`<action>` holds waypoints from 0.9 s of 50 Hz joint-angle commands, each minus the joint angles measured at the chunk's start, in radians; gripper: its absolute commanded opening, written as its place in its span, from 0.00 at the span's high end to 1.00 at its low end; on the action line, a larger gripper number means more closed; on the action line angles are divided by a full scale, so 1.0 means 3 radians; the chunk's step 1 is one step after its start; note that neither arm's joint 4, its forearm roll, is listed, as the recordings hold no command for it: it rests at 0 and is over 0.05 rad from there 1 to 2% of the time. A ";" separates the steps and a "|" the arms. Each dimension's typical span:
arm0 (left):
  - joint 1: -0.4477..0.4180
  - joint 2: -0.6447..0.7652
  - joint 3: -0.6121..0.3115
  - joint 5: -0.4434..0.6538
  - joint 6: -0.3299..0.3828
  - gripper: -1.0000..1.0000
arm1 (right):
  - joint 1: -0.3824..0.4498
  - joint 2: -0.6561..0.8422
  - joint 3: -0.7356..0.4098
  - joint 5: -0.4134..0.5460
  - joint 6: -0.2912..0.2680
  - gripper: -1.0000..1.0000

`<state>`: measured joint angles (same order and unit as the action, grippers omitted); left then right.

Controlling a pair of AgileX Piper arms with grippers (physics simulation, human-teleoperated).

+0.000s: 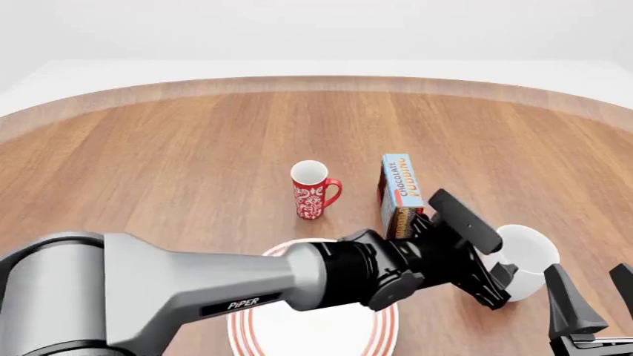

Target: Pick up the white mug and put it on the plate, and put the chocolate pudding to the right of the plate.

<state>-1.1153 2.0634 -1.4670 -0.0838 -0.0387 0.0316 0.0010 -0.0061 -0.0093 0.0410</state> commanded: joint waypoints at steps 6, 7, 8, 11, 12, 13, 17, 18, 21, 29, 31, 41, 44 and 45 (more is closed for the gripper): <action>-0.0002 0.0197 -0.0234 0.0183 0.0049 0.00 | 0.0001 0.0000 0.0000 0.0000 0.0000 0.00; -0.0004 0.0203 -0.0245 0.0193 0.0051 0.00 | 0.0001 0.0000 0.0000 0.0000 0.0001 0.00; -0.0005 0.0210 -0.0258 0.0204 0.0051 0.00 | 0.0000 0.0000 0.0000 0.0000 0.0001 0.00; -0.0012 0.0228 -0.0283 0.0226 0.0060 0.00 | 0.0003 0.0000 0.0000 0.0000 -0.0001 0.00; -0.0018 0.0237 -0.0296 0.0237 0.0062 0.00 | 0.0001 0.0000 0.0000 0.0000 0.0000 0.00; -0.0022 0.0243 -0.0302 0.0244 0.0066 0.00 | 0.0001 0.0000 0.0000 0.0001 -0.0001 0.00; -0.0041 0.0270 -0.0329 0.0273 0.0075 0.00 | 0.0000 0.0000 0.0000 0.0000 0.0000 0.00; -0.0041 0.0270 -0.0329 0.0273 0.0075 0.00 | 0.0000 0.0000 0.0000 0.0000 0.0000 0.00; -0.0049 0.0295 -0.0347 0.0296 0.0083 0.00 | 0.0001 0.0000 0.0000 0.0000 -0.0001 0.00; -0.0054 0.0351 -0.0403 0.0352 0.0100 0.00 | 0.0000 0.0000 0.0000 0.0000 0.0000 0.00; -0.0056 0.0363 -0.0420 0.0368 0.0103 0.00 | -0.0001 0.0000 0.0000 0.0000 0.0001 0.00; -0.0041 0.0484 -0.0549 0.0468 0.0114 0.00 | 0.0000 0.0000 0.0000 0.0000 -0.0001 0.00; -0.0040 0.0516 -0.0598 0.0510 0.0123 0.00 | 0.0000 0.0000 0.0000 0.0000 0.0002 0.00; -0.0038 0.0530 -0.0622 0.0528 0.0128 0.00 | 0.0001 0.0000 0.0000 0.0000 -0.0001 0.00</action>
<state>-1.1283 2.1930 -1.6160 0.0438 -0.0060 0.0316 0.0010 -0.0061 -0.0092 0.0410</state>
